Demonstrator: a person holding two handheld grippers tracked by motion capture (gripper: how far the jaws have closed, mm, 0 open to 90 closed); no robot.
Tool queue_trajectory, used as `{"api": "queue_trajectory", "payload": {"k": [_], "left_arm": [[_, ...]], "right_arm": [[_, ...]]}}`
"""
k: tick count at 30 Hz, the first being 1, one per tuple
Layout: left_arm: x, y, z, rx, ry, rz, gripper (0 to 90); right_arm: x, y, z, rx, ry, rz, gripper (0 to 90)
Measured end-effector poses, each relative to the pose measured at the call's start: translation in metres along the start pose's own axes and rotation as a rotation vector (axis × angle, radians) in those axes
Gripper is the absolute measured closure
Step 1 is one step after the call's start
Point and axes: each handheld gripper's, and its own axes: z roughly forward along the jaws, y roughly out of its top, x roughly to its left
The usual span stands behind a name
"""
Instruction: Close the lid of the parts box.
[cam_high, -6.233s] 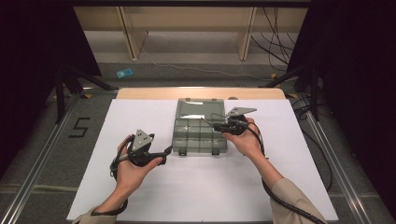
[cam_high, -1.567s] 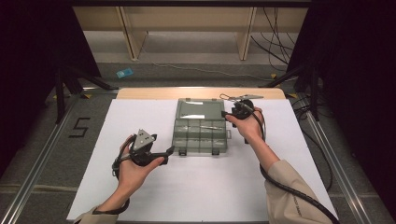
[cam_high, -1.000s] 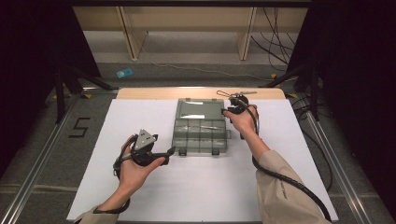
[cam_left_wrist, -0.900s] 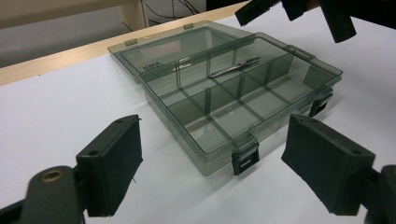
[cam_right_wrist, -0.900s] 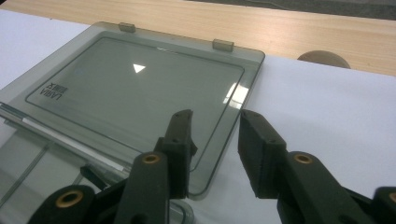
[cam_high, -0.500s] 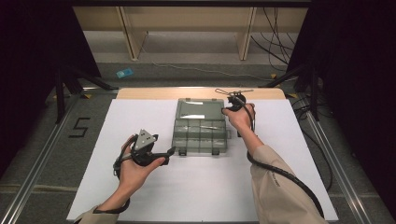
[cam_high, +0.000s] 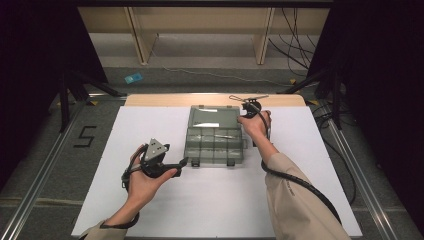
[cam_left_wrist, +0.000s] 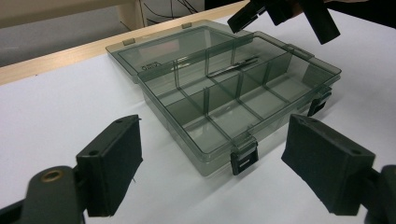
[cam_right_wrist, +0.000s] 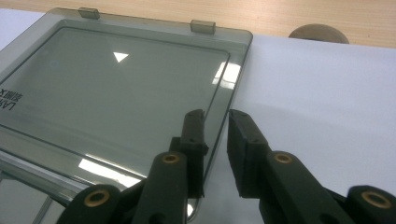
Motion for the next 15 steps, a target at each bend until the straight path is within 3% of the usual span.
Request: {"api": "queue_trajectory", "payload": {"k": [3, 6, 7, 10, 12, 13, 15], "left_arm": [[0.0007, 0.0002, -0.0004, 0.001, 0.002, 0.01, 18.3], [0.0008, 0.0003, -0.0004, 0.0, 0.002, 0.007, 18.3], [0.0008, 0.0003, -0.0004, 0.0, 0.002, 0.007, 18.3], [0.0003, 0.0002, -0.0002, 0.004, 0.001, 0.003, 18.3], [0.0004, 0.0004, -0.0002, 0.003, 0.003, 0.011, 18.3], [0.0004, 0.0005, -0.0002, 0.004, 0.003, 0.012, 18.3], [0.0003, 0.0005, -0.0002, 0.005, 0.002, 0.011, 18.3]], "right_arm": [[0.0, 0.0001, 0.0012, 0.003, -0.002, -0.017, 81.3], [-0.0004, -0.0011, 0.0028, 0.008, -0.013, -0.004, 81.9], [0.0012, -0.0012, 0.0028, 0.009, -0.015, 0.02, 82.1], [-0.0004, -0.0007, 0.0033, 0.002, -0.017, -0.011, 83.1], [0.0001, -0.0004, 0.0032, 0.006, -0.023, -0.006, 83.8], [0.0024, -0.0004, 0.0031, 0.01, -0.03, 0.02, 84.1], [0.0022, 0.0004, 0.0041, 0.004, -0.041, 0.002, 84.8]]}}
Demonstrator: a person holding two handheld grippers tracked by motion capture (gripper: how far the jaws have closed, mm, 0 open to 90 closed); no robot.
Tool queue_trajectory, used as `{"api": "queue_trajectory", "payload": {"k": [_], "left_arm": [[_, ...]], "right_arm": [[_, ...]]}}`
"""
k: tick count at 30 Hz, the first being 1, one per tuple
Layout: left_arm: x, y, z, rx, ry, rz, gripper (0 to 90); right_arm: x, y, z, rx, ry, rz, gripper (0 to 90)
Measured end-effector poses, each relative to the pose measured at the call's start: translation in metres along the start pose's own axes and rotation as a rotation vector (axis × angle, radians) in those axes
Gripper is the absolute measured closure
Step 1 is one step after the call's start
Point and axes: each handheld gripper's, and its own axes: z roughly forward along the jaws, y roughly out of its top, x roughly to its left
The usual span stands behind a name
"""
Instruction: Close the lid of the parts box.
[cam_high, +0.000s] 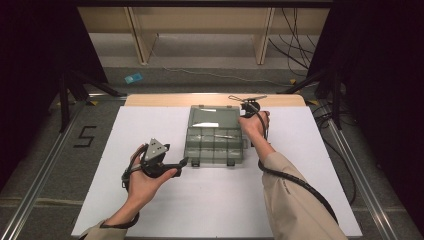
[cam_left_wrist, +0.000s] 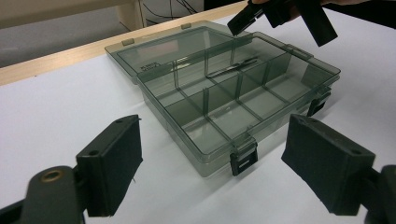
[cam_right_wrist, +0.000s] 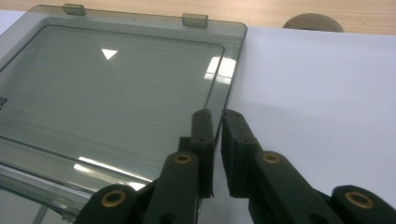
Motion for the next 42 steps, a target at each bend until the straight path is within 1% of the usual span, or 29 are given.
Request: {"api": "queue_trajectory", "payload": {"k": [1, 3, 4, 6, 10, 11, 13, 14, 15, 16, 19, 20, 21, 23, 24, 26, 27, 30, 31, 32, 33, 34, 35, 36, 37, 38, 40, 41, 42], "left_arm": [[0.0, 0.0, 0.0, 0.001, -0.001, 0.0, 18.3], [0.0, 0.0, 0.0, 0.0, 0.0, 0.002, 18.3], [0.0, 0.0, 0.0, -0.001, 0.0, 0.002, 18.3], [0.0, 0.0, 0.0, -0.002, -0.002, -0.008, 18.3], [0.001, 0.0, 0.0, 0.002, 0.0, -0.002, 18.3], [0.001, 0.0, 0.001, 0.0, 0.001, -0.008, 18.3], [0.003, 0.0, 0.001, 0.005, 0.008, 0.001, 18.3], [0.004, -0.001, 0.002, -0.001, 0.0, -0.013, 18.3], [0.006, 0.0, 0.002, 0.006, 0.009, -0.006, 18.6], [0.007, 0.0, 0.003, 0.004, 0.012, -0.016, 18.9], [0.013, 0.003, 0.006, 0.007, 0.021, -0.026, 20.1], [0.015, 0.004, 0.007, 0.008, 0.026, -0.033, 20.5], [0.018, 0.006, 0.009, 0.012, 0.031, -0.031, 21.1], [0.025, 0.012, 0.014, 0.016, 0.039, -0.048, 23.4], [0.029, 0.016, 0.018, 0.017, 0.045, -0.052, 24.4], [0.037, 0.025, 0.027, 0.015, 0.058, -0.08, 26.8], [0.041, 0.03, 0.032, 0.018, 0.065, -0.08, 27.9], [0.05, 0.045, 0.052, 0.039, 0.076, -0.089, 32.2], [0.053, 0.049, 0.058, 0.063, 0.081, -0.088, 33.5], [0.056, 0.054, 0.066, 0.074, 0.082, -0.102, 34.8], [0.06, 0.058, 0.073, 0.099, 0.082, -0.1, 35.9], [0.065, 0.062, 0.08, 0.126, 0.08, -0.1, 37.1], [0.068, 0.066, 0.086, 0.147, 0.085, -0.106, 38.8], [0.07, 0.069, 0.094, 0.146, 0.088, -0.133, 41.0], [0.072, 0.072, 0.101, 0.152, 0.089, -0.156, 42.8], [0.075, 0.075, 0.107, 0.173, 0.09, -0.153, 44.2], [0.08, 0.079, 0.117, 0.221, 0.095, -0.149, 47.1], [0.082, 0.08, 0.122, 0.238, 0.099, -0.154, 48.3], [0.084, 0.081, 0.127, 0.248, 0.105, -0.165, 49.6]], "right_arm": [[0.002, 0.0, 0.0, 0.009, -0.002, 0.028, 85.2], [0.003, 0.0, 0.0, 0.009, -0.013, 0.029, 85.7], [0.002, 0.001, 0.0, 0.001, -0.016, 0.006, 86.1], [0.004, 0.001, 0.0, 0.002, -0.032, 0.018, 86.7], [0.008, 0.001, -0.001, -0.001, -0.049, 0.041, 87.8], [0.011, 0.0, -0.001, -0.005, -0.057, 0.064, 88.0], [0.013, 0.0, -0.002, -0.001, -0.066, 0.079, 88.4], [0.013, 0.0, -0.002, -0.004, -0.07, 0.084, 88.5], [0.014, 0.0, -0.003, -0.004, -0.071, 0.087, 88.6], [0.014, 0.0, -0.003, -0.012, -0.076, 0.091, 88.7], [0.015, -0.001, -0.005, -0.023, -0.08, 0.093, 89.0], [0.015, -0.002, -0.005, -0.031, -0.09, 0.087, 89.1], [0.013, -0.002, -0.005, -0.039, -0.088, 0.062, 89.2], [0.014, -0.003, -0.005, -0.051, -0.093, 0.064, 89.4], [0.016, -0.003, -0.006, -0.048, -0.088, 0.09, 89.4], [0.015, -0.003, -0.007, -0.06, -0.1, 0.068, 89.6], [0.016, -0.004, -0.008, -0.062, -0.098, 0.093, 89.6], [0.016, -0.004, -0.012, -0.068, -0.101, 0.097, 89.7], [0.014, -0.005, -0.012, -0.081, -0.102, 0.081, 89.7], [0.014, -0.004, -0.013, -0.074, -0.093, 0.087, 89.7], [0.014, -0.006, -0.012, -0.091, -0.101, 0.094, 89.7], [0.013, -0.006, -0.013, -0.091, -0.1, 0.082, 89.7], [0.013, -0.007, -0.014, -0.088, -0.093, 0.101, 89.7], [0.013, -0.008, -0.013, -0.096, -0.095, 0.107, 89.6], [0.014, -0.008, -0.014, -0.09, -0.085, 0.134, 89.7], [0.013, -0.009, -0.014, -0.095, -0.096, 0.125, 89.6], [0.01, -0.01, -0.013, -0.124, -0.093, 0.08, 89.7], [0.012, -0.01, -0.015, -0.105, -0.08, 0.116, 89.7], [0.011, -0.01, -0.014, -0.122, -0.085, 0.094, 89.7]]}}
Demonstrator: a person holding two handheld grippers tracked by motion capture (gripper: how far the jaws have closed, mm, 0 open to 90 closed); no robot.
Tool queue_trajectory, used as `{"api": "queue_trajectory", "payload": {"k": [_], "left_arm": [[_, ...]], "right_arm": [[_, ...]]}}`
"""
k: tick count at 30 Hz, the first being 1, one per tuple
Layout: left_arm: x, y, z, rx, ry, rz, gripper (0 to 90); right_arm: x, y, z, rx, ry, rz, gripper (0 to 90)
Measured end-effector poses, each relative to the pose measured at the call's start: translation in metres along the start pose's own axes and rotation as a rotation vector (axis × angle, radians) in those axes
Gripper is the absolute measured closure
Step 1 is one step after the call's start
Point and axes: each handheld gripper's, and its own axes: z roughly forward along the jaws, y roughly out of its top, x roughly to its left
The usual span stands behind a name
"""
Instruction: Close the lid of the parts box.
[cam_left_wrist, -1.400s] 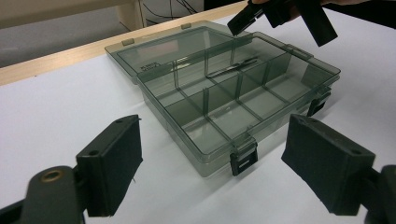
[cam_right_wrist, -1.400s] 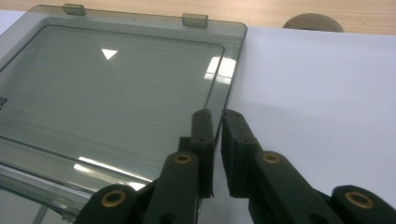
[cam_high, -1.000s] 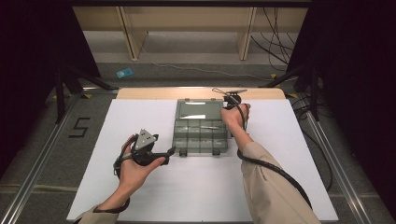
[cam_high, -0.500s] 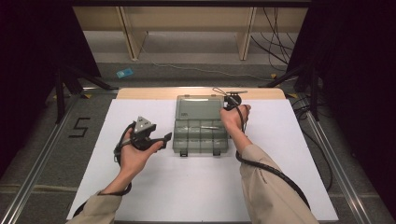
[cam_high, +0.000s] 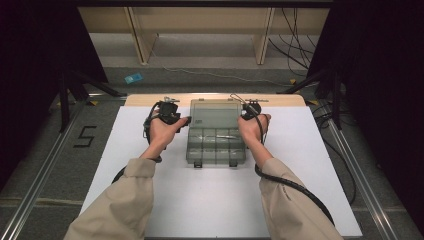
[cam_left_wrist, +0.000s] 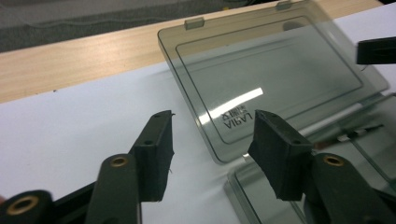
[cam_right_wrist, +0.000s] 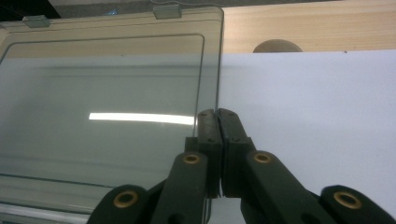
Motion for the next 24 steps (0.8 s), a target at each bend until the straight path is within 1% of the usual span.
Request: {"api": "queue_trajectory", "payload": {"k": [1, 2, 3, 4, 5, 7, 8, 10, 11, 12, 13, 14, 15, 16, 17, 18, 19, 20, 21, 23, 24], "left_arm": [[0.001, 0.002, 0.005, 0.011, 0.007, -0.019, 50.7], [0.003, 0.003, 0.009, 0.019, 0.019, -0.028, 52.3], [0.004, 0.005, 0.013, 0.028, 0.02, -0.045, 53.7], [0.005, 0.006, 0.017, 0.037, 0.024, -0.058, 55.0], [0.006, 0.007, 0.02, 0.046, 0.029, -0.071, 56.3], [0.007, 0.009, 0.026, 0.059, 0.026, -0.094, 58.1], [0.006, 0.01, 0.028, 0.064, 0.025, -0.1, 59.1], [0.005, 0.013, 0.031, 0.07, 0.027, -0.11, 60.8], [0.004, 0.014, 0.032, 0.079, 0.047, -0.111, 61.7], [0.004, 0.015, 0.033, 0.091, 0.064, -0.108, 62.6], [0.002, 0.015, 0.036, 0.09, 0.067, -0.13, 63.5], [0.004, 0.016, 0.037, 0.097, 0.065, -0.119, 64.0], [0.002, 0.016, 0.039, 0.101, 0.056, -0.147, 64.5], [0.002, 0.016, 0.04, 0.103, 0.05, -0.13, 65.0], [0.001, 0.017, 0.041, 0.106, 0.049, -0.127, 65.8], [-0.001, 0.017, 0.041, 0.107, 0.048, -0.143, 66.3], [-0.001, 0.017, 0.042, 0.111, 0.053, -0.137, 67.1], [-0.002, 0.017, 0.043, 0.114, 0.058, -0.152, 68.0], [-0.002, 0.017, 0.044, 0.121, 0.064, -0.151, 68.9], [-0.003, 0.017, 0.046, 0.117, 0.07, -0.178, 71.4], [-0.003, 0.017, 0.046, 0.12, 0.065, -0.186, 73.2]], "right_arm": [[0.0, 0.0, 0.0, -0.002, -0.001, 0.007, 89.7], [0.0, 0.0, -0.001, -0.004, 0.008, 0.006, 89.7], [0.001, 0.0, -0.001, -0.011, 0.003, 0.012, 89.7], [-0.004, 0.0, 0.002, -0.049, 0.008, -0.048, 89.7], [-0.003, 0.0, 0.001, -0.045, 0.011, -0.038, 89.7], [-0.004, 0.0, 0.001, -0.057, 0.009, -0.048, 89.7], [-0.004, -0.001, 0.001, -0.056, 0.012, -0.041, 89.7], [-0.003, -0.001, 0.001, -0.057, 0.002, -0.03, 89.7], [-0.004, -0.001, 0.001, -0.061, 0.01, -0.04, 89.7], [-0.004, -0.001, 0.001, -0.062, 0.01, -0.033, 89.7], [-0.004, -0.001, 0.001, -0.068, 0.018, -0.017, 89.7], [-0.003, -0.001, 0.001, -0.082, 0.014, 0.0, 89.8], [-0.004, -0.002, 0.0, -0.072, 0.004, -0.022, 89.8], [-0.006, -0.002, 0.0, -0.075, 0.01, -0.036, 89.8], [-0.006, -0.002, 0.0, -0.07, 0.012, -0.035, 89.8], [-0.005, -0.002, -0.001, -0.076, 0.019, -0.014, 89.8], [-0.003, -0.002, 0.0, -0.084, 0.018, 0.006, 89.8], [-0.004, -0.002, 0.0, -0.085, 0.02, 0.002, 89.8], [-0.005, -0.002, -0.001, -0.076, 0.022, -0.024, 89.8], [-0.003, -0.002, -0.002, -0.083, 0.024, -0.001, 89.8], [-0.002, -0.001, -0.002, -0.091, 0.026, 0.012, 89.8]]}}
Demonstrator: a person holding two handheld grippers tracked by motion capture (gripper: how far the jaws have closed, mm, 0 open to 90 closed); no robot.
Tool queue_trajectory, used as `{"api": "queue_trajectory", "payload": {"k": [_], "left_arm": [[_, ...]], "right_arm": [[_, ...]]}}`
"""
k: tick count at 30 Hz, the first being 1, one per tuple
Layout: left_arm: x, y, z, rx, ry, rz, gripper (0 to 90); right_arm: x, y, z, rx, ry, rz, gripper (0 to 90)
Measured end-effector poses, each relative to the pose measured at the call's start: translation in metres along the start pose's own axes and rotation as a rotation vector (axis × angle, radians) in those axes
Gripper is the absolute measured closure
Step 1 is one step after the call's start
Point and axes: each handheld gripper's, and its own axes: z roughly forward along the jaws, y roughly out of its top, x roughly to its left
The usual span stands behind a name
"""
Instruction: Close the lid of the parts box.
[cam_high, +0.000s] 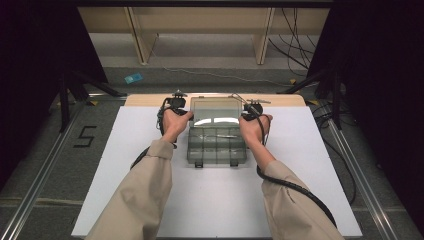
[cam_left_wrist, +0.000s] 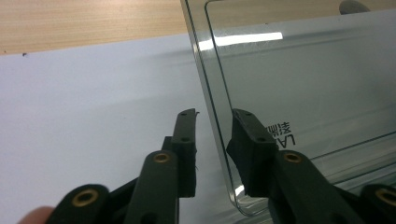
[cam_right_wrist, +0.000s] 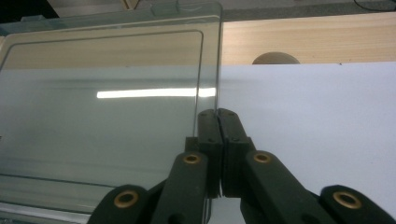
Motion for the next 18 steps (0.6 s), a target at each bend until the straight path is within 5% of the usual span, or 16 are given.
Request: {"api": "queue_trajectory", "payload": {"k": [4, 6, 8, 16, 18], "left_arm": [[-0.004, 0.0, 0.0, -0.02, 0.02, -0.022, 82.9], [-0.005, 0.0, -0.002, -0.027, 0.019, -0.049, 85.8], [-0.007, -0.001, -0.004, -0.049, 0.013, -0.085, 87.5], [-0.007, -0.008, -0.012, -0.09, 0.026, -0.098, 89.0], [-0.007, -0.01, -0.013, -0.097, 0.023, -0.109, 89.1]], "right_arm": [[-0.001, -0.001, 0.0, -0.012, 0.0, -0.023, 89.8], [0.0, -0.001, 0.0, -0.002, -0.007, 0.001, 89.8], [-0.003, -0.002, 0.0, -0.008, -0.005, -0.031, 89.8], [-0.003, -0.002, 0.0, -0.009, 0.002, -0.025, 88.7], [-0.003, -0.002, -0.002, -0.004, 0.034, -0.008, 87.0]]}}
